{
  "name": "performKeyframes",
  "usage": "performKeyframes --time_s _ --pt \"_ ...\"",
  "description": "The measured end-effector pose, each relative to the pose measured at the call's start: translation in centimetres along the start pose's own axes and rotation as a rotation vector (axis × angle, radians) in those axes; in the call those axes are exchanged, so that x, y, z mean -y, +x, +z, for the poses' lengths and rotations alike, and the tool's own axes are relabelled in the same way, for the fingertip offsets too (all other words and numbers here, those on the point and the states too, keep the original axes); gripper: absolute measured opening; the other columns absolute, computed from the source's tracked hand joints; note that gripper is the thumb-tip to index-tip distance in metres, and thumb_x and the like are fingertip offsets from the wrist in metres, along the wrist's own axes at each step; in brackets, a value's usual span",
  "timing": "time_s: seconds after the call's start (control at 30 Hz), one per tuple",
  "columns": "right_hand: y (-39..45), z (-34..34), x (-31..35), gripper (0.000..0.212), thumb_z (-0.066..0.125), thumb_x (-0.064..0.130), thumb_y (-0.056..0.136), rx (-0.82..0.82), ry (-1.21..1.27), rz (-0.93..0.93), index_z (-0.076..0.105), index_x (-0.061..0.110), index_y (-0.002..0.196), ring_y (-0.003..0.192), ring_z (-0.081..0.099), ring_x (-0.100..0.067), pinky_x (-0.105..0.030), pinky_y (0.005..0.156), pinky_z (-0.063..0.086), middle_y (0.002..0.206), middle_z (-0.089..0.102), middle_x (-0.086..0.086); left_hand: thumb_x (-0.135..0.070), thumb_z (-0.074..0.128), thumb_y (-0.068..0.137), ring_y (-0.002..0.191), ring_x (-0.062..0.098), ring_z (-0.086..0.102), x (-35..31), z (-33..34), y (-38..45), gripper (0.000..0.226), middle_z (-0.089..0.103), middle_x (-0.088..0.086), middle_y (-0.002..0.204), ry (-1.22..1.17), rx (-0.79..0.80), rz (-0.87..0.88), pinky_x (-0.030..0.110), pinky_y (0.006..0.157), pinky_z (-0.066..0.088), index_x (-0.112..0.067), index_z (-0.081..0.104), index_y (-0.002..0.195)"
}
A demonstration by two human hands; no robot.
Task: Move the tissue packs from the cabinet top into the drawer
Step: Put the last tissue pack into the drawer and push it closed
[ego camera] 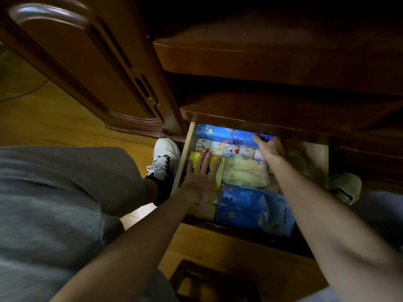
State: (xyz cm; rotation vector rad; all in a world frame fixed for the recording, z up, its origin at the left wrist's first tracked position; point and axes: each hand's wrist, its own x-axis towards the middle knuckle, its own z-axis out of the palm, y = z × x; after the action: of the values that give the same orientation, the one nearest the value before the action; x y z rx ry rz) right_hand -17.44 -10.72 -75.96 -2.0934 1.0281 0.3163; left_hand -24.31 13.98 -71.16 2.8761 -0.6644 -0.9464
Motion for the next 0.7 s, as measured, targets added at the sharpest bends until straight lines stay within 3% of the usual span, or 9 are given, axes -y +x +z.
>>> performKeyframes --time_s 0.1,0.37,0.53,0.6,0.7 --pt "0.2 0.4 0.0 0.071 0.066 0.064 0.085 0.041 0.03 -0.025 0.057 0.007 0.127 0.111 0.062 -0.036 -0.036 0.084 0.048 0.125 0.064 -0.016 -0.072 0.047 0.087 0.149 0.027 -0.031 0.2 -0.1 0.1 0.106 -0.029 0.007 0.165 -0.026 0.011 0.007 0.062 0.121 -0.002 -0.027 -0.017 0.158" --pt "-1.3 0.7 -0.7 0.062 0.068 0.052 0.09 -0.045 -0.042 -0.092 0.05 0.015 0.136 0.122 0.059 -0.04 -0.043 0.094 0.047 0.137 0.061 -0.014 -0.076 0.04 0.086 0.15 0.028 -0.029 0.2 1.0 0.3 0.105 -0.027 0.009 0.165 -0.006 -0.056 0.012 0.062 0.121 -0.005 -0.025 -0.017 0.158" --pt "-0.9 -0.2 0.0 0.06 0.066 0.053 0.091 -0.005 -0.091 -0.072 0.054 0.014 0.135 0.12 0.06 -0.038 -0.036 0.085 0.042 0.135 0.062 -0.014 -0.078 0.04 0.084 0.15 0.028 -0.028 0.5 1.0 0.6 0.106 -0.026 0.008 0.166 -0.016 -0.039 0.016 0.063 0.12 -0.002 -0.028 -0.017 0.158" --pt "-0.9 -0.7 0.0 0.063 0.064 0.056 0.09 0.037 -0.095 -0.065 0.052 0.017 0.138 0.12 0.058 -0.037 -0.037 0.087 0.043 0.136 0.06 -0.014 -0.08 0.041 0.083 0.15 0.027 -0.029 0.6 0.7 0.7 0.108 -0.027 0.006 0.165 -0.014 -0.009 0.015 0.062 0.121 -0.002 -0.029 -0.019 0.157" --pt "-1.9 -1.7 0.1 0.074 0.063 0.057 0.086 0.087 -0.071 -0.042 0.04 0.02 0.146 0.131 0.049 -0.038 -0.046 0.105 0.044 0.147 0.05 -0.012 -0.078 0.047 0.082 0.151 0.026 -0.026 0.5 -0.2 0.8 0.109 -0.026 0.004 0.166 -0.046 0.036 0.004 0.06 0.122 -0.001 -0.031 -0.016 0.158"
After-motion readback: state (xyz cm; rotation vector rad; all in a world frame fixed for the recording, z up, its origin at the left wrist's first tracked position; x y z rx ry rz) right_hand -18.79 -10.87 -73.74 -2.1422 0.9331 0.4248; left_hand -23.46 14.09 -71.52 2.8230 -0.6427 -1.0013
